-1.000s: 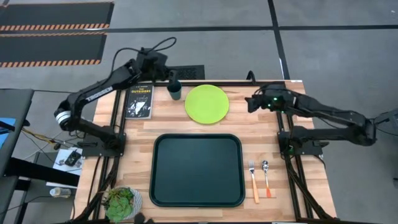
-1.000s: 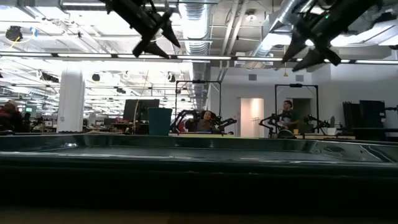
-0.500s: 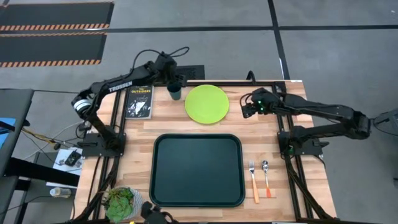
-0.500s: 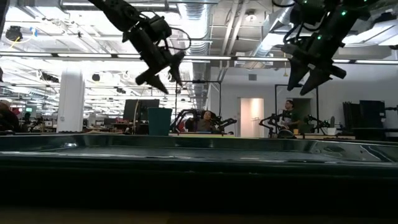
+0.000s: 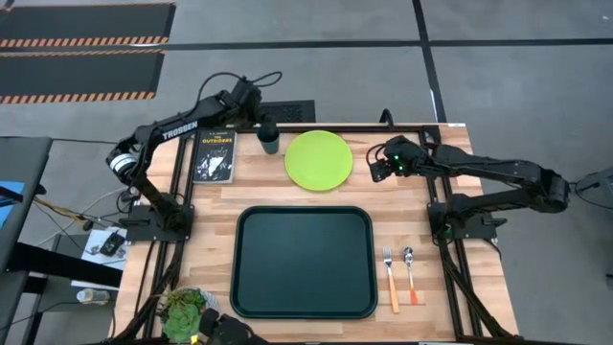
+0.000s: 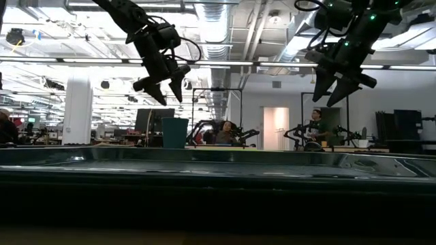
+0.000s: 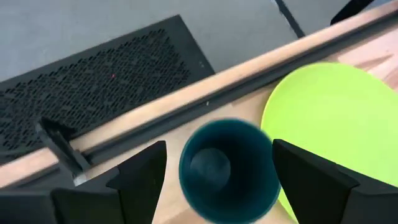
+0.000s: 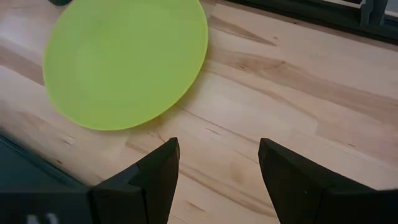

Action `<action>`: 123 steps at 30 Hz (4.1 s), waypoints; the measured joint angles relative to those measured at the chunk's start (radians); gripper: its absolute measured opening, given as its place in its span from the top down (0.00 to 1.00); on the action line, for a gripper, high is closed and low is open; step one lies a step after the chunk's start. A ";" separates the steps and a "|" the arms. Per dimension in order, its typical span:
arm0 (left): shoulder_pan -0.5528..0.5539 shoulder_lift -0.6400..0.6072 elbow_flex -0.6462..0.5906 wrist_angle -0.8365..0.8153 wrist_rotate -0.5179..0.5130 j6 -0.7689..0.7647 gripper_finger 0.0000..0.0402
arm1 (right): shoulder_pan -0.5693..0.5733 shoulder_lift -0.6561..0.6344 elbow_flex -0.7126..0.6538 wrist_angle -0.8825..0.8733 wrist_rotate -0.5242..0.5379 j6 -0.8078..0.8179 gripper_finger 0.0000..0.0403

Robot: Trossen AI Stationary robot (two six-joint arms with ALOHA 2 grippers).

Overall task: Pick and place plate/cup/fork/spoon on tray
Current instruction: Put the blue cup on the black serving tray

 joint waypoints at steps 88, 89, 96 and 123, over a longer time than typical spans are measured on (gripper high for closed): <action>-0.590 -0.209 0.044 -0.461 -0.056 -0.312 1.00 | 0.015 0.000 0.000 -0.005 0.001 -0.034 0.39; -0.632 -0.235 0.012 -0.456 -0.079 -0.366 1.00 | 0.015 0.000 0.000 -0.005 0.001 -0.034 0.39; -0.866 -0.342 -0.233 -0.391 -0.204 -0.666 1.00 | 0.015 0.000 0.000 -0.005 0.001 -0.036 0.39; -0.906 -0.344 -0.435 -0.282 -0.265 -0.775 0.99 | 0.015 0.000 0.000 -0.006 -0.025 -0.053 0.39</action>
